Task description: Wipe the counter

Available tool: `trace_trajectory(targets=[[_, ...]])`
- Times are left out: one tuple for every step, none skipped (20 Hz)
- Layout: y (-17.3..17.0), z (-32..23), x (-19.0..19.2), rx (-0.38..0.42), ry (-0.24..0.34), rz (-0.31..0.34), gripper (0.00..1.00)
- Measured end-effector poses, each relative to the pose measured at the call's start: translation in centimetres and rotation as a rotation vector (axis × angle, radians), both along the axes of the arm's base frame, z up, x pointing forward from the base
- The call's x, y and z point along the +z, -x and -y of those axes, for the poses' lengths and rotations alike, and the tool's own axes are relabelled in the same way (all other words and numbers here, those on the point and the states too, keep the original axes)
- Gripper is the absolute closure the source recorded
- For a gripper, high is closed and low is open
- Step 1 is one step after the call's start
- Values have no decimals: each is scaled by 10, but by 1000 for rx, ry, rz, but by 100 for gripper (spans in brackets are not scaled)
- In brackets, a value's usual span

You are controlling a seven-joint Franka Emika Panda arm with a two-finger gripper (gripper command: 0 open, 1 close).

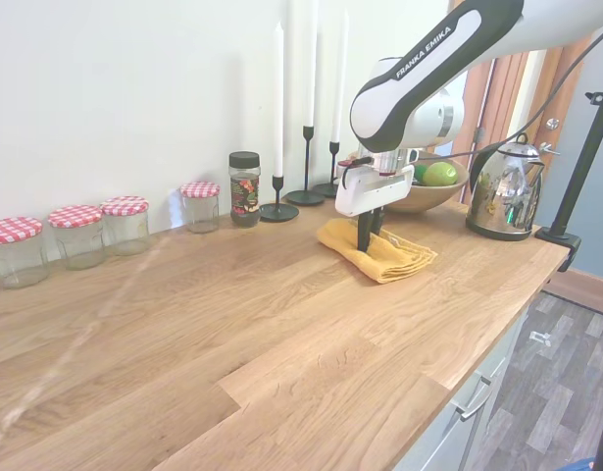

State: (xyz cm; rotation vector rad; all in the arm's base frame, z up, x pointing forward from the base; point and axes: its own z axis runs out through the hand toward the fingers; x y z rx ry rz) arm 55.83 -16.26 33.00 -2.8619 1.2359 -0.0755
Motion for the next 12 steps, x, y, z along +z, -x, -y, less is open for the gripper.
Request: trace_trajectory(targets=[[3, 7, 0, -5, -2, 1, 100], [6, 13, 0, -11, -4, 3, 100], [9, 19, -1, -18, -7, 5, 100], [12, 24, -1, -25, -10, 7, 100], [15, 30, -1, -30, -11, 8, 100], [18, 35, -1, -35, -12, 8, 100], [21, 39, -1, -40, -12, 9, 100], [24, 42, -1, -44, -11, 12, 100], [27, 45, -1, -48, -10, 15, 100], [29, 46, -2, -51, -10, 17, 100], [31, 47, -2, -53, -9, 18, 100], [32, 48, -2, -54, -8, 21, 100]])
